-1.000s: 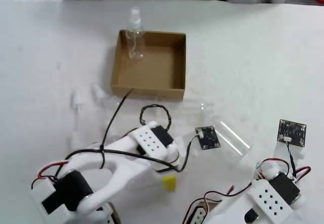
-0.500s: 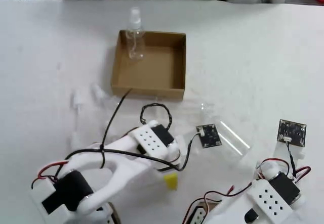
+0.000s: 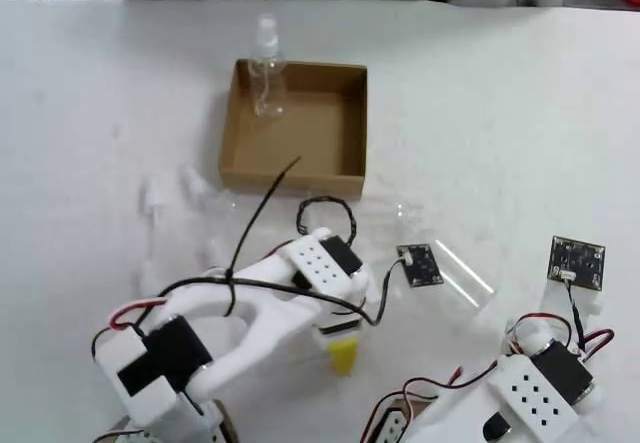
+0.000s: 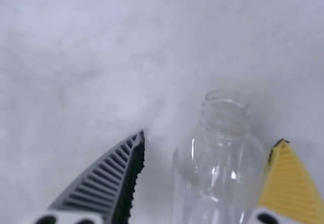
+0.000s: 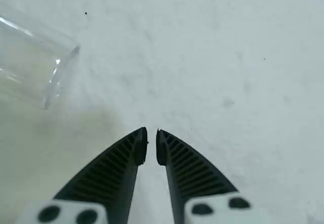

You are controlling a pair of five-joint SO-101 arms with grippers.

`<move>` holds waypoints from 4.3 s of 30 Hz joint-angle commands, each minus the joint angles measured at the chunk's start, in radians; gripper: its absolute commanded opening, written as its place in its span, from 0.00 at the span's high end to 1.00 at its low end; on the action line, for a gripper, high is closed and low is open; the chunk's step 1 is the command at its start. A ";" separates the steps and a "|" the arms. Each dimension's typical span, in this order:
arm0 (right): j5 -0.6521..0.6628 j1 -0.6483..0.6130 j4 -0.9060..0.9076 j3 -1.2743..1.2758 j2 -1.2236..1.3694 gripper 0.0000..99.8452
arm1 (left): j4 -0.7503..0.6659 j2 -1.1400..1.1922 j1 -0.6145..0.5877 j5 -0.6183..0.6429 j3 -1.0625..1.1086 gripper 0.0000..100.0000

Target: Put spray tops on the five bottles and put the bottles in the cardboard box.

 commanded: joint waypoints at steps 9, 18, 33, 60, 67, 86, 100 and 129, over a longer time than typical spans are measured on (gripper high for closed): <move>0.006 0.005 -0.016 -0.005 0.002 0.98 | -0.028 -0.004 0.019 0.002 0.000 0.89; 0.006 0.005 -0.016 -0.005 0.002 0.98 | -0.011 -0.012 0.018 0.008 0.000 0.89; 0.005 -0.002 -0.016 -0.003 0.002 0.98 | 0.180 -0.466 -0.378 0.012 0.000 0.88; -0.207 -0.981 0.031 -0.262 0.079 0.98 | -0.173 -0.625 -1.466 0.112 0.394 0.88; -0.350 -1.147 0.039 -0.552 0.433 0.98 | -0.233 -0.622 -1.504 0.123 0.400 0.88; -0.545 -1.784 -0.358 -0.698 0.866 0.98 | -0.227 -0.179 -1.554 0.227 0.127 0.88; -0.621 -1.817 -0.611 -0.735 1.147 0.94 | -0.232 -0.179 -1.527 0.226 0.132 0.88; -0.726 -1.825 -0.639 -0.865 1.394 0.88 | -0.232 -0.174 -1.527 0.224 0.130 0.88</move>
